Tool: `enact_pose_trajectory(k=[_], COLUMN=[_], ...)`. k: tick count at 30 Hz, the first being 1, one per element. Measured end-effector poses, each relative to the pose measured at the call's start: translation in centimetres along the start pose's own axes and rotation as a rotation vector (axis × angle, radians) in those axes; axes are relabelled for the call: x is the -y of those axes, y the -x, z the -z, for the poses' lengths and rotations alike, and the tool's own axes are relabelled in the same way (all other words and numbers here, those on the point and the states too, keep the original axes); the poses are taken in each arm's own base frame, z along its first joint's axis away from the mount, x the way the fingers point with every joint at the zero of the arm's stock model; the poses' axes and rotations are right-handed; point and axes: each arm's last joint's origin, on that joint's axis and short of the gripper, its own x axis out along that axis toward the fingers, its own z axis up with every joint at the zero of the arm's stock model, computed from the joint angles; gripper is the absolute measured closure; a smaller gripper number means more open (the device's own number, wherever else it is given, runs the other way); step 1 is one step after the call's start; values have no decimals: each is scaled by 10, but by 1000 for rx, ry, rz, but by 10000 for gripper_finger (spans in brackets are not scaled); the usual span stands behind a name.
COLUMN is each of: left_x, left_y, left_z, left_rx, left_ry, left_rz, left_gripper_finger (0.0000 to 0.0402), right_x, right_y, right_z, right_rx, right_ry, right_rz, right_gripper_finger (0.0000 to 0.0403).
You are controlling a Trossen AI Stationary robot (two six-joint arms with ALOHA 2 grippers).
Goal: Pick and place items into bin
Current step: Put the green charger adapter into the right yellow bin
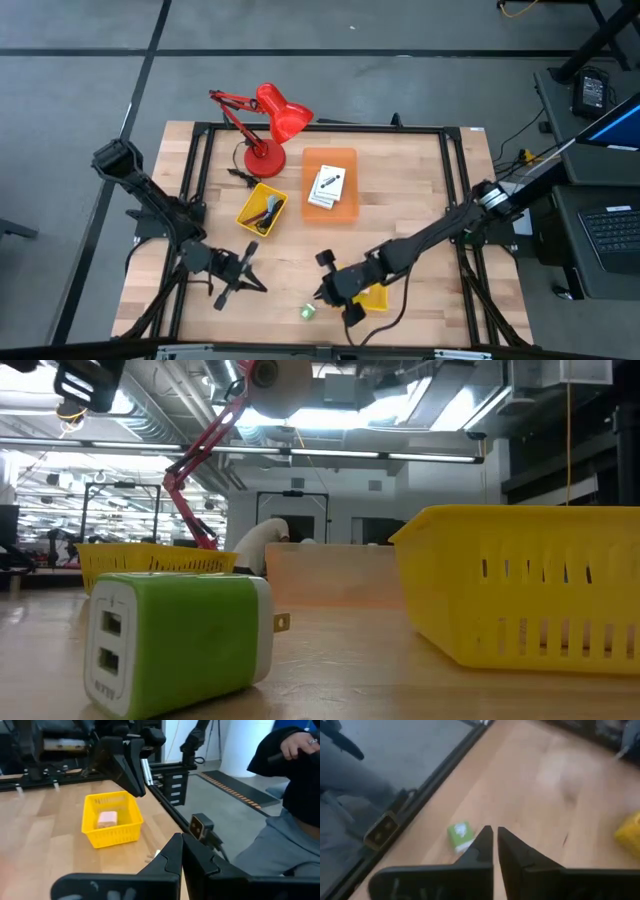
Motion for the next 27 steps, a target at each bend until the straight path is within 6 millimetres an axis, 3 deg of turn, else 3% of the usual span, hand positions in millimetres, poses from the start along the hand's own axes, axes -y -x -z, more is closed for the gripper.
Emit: enact_pose_trajectory(k=[15,27], left_x=[21,28], left_y=[8,12], left_z=[3,5], left_rx=[-8,-12], left_ry=[-36,-44], left_rz=[94,120], left_gripper_finger=[399,399], right_x=[-18,-33], right_y=[-44,-82], right_z=[-35,-41], right_rx=[-80,-281], right_ry=[-3,49], right_rz=[-13,-44], right_gripper_finger=[242,222])
